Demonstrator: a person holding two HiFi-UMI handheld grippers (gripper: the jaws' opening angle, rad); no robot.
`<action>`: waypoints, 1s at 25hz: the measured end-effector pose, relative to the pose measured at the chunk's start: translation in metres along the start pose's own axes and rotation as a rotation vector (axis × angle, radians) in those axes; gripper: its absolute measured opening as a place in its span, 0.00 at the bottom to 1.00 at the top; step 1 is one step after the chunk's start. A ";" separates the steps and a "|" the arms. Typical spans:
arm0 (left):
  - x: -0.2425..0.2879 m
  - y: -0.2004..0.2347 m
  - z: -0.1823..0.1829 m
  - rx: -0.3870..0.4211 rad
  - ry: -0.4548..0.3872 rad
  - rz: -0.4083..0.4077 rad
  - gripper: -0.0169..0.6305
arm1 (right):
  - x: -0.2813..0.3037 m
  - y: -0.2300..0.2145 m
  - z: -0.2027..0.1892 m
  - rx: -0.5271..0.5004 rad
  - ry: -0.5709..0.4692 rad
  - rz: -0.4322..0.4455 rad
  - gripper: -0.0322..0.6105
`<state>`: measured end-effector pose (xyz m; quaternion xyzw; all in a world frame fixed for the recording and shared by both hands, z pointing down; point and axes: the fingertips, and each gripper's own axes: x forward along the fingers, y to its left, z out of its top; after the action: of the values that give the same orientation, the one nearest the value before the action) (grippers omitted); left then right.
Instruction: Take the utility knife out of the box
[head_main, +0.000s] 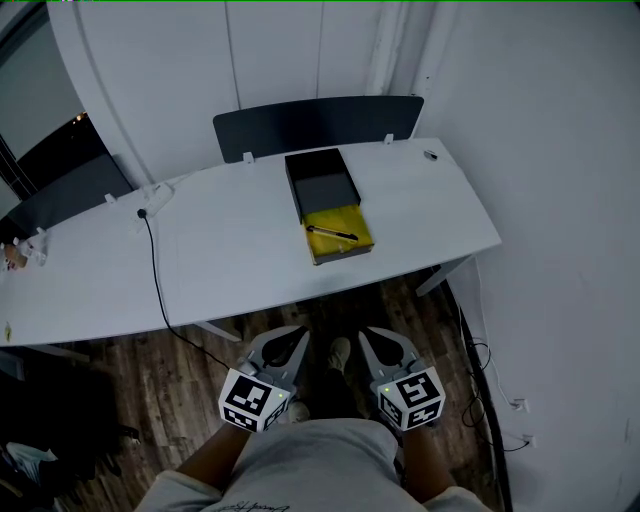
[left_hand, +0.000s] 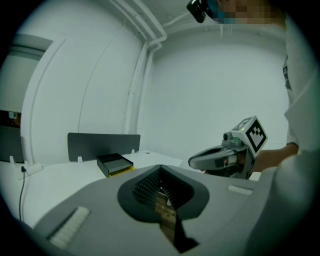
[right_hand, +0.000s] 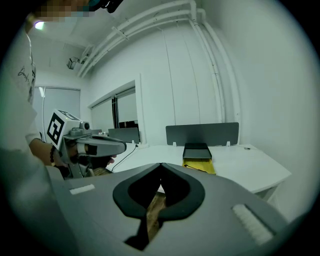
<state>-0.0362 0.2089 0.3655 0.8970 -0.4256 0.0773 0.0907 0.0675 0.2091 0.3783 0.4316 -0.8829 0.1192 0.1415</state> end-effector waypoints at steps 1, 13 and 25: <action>0.007 0.003 0.001 -0.001 0.001 0.003 0.03 | 0.005 -0.006 0.002 -0.002 0.002 0.004 0.07; 0.078 0.059 0.012 -0.034 0.018 0.045 0.03 | 0.075 -0.068 0.031 -0.029 0.028 0.039 0.07; 0.156 0.115 0.040 -0.043 0.015 0.091 0.03 | 0.144 -0.138 0.067 -0.042 0.039 0.076 0.07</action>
<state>-0.0253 0.0118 0.3716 0.8740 -0.4669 0.0787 0.1094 0.0830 -0.0005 0.3782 0.3922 -0.8981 0.1144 0.1628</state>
